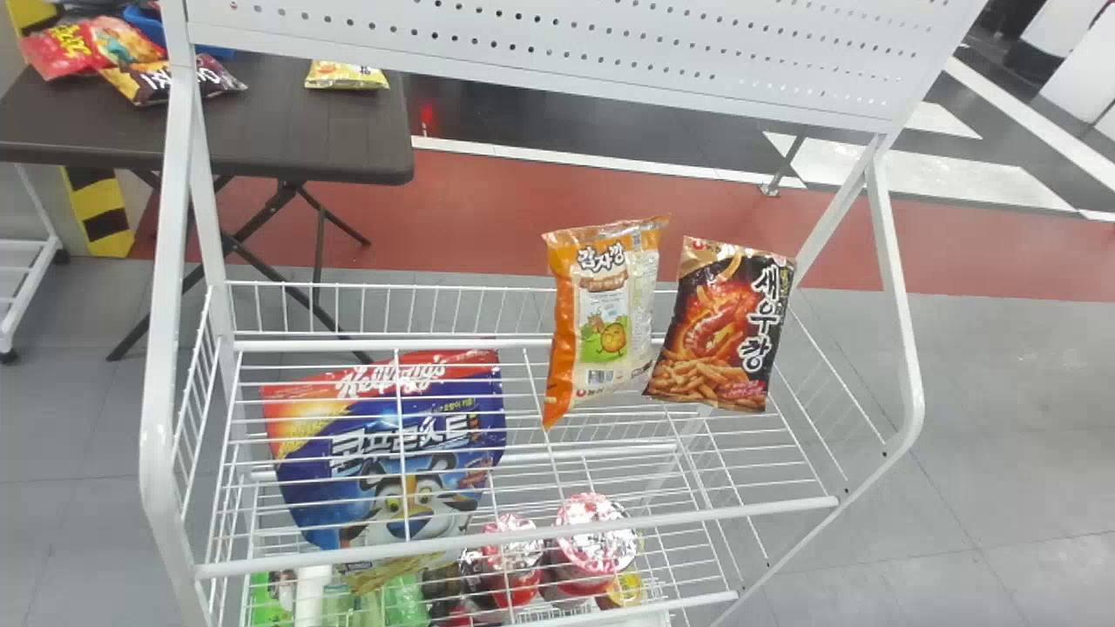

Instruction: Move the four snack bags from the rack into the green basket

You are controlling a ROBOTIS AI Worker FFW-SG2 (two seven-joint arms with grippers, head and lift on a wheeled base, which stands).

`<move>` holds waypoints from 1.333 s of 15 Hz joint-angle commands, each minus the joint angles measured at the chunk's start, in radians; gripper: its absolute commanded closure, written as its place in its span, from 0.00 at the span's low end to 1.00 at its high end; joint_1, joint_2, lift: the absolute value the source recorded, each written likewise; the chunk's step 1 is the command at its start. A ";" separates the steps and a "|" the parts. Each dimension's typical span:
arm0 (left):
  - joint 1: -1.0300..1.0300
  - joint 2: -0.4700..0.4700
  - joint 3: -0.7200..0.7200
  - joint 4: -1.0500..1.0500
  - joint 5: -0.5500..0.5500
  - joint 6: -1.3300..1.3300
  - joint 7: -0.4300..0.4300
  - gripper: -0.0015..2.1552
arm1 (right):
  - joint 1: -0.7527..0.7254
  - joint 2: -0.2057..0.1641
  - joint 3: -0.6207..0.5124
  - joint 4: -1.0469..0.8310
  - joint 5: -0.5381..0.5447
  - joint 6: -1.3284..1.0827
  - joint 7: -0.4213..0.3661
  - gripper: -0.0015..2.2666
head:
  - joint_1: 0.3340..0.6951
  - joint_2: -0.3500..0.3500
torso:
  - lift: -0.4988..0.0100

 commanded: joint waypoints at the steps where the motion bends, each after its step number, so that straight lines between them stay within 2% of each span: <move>1: 0.003 0.001 0.005 -0.002 0.002 0.000 -0.002 0.87 | -0.009 -0.001 0.009 0.017 0.015 0.012 -0.032 0.88 | 1.00 0.00 | 0.98; 2: 0.003 0.001 0.003 -0.002 0.002 0.000 -0.002 0.87 | -0.009 -0.004 0.004 0.017 0.015 0.037 -0.046 0.65 | 1.00 0.00 | 0.98; 3: 0.003 0.001 0.000 -0.002 0.002 0.000 -0.001 0.87 | -0.009 -0.009 0.001 0.012 0.015 0.070 -0.044 0.26 | 1.00 0.00 | 0.98; 4: 0.001 -0.001 -0.003 -0.002 0.000 0.000 0.002 0.87 | -0.003 -0.020 0.001 0.011 0.020 0.074 -0.046 0.06 | 1.00 0.00 | 0.98; 5: 0.001 0.001 -0.003 -0.002 0.000 0.000 0.002 0.87 | 0.005 -0.021 -0.001 0.008 0.020 0.058 -0.063 0.00 | 1.00 0.00 | 0.98; 8: 0.001 -0.001 -0.003 -0.002 0.000 0.000 0.002 0.87 | 0.009 -0.026 -0.037 -0.009 0.021 -0.058 -0.126 0.01 | 1.00 0.00 | 0.98; 11: 0.009 -0.001 -0.002 -0.008 0.000 0.000 -0.002 0.87 | -0.005 -0.018 -0.086 -0.005 0.020 -0.359 -0.232 0.02 | 1.00 0.00 | 0.98; 12: 0.012 0.001 -0.003 -0.009 -0.001 -0.003 -0.004 0.87 | -0.038 0.000 -0.112 0.011 0.009 -0.460 -0.253 0.02 | 1.00 0.00 | 0.98; 14: 0.014 -0.001 -0.005 -0.012 -0.004 -0.003 -0.002 0.87 | -0.135 0.069 -0.186 0.067 -0.027 -0.546 -0.253 0.02 | 1.00 0.00 | 0.98; 15: 0.015 -0.001 -0.006 -0.014 -0.008 -0.003 -0.002 0.87 | -0.199 0.091 -0.220 0.115 -0.043 -0.595 -0.253 0.03 | 1.00 0.00 | 0.98; 18: 0.020 -0.001 -0.006 -0.015 -0.011 -0.003 -0.002 0.87 | -0.419 0.140 -0.292 0.296 -0.054 -0.697 -0.253 0.03 | 1.00 0.00 | 0.98; 20: 0.020 0.001 -0.003 -0.015 -0.012 0.000 -0.001 0.87 | -0.534 0.155 -0.332 0.403 -0.059 -0.730 -0.253 0.03 | 1.00 0.00 | 0.98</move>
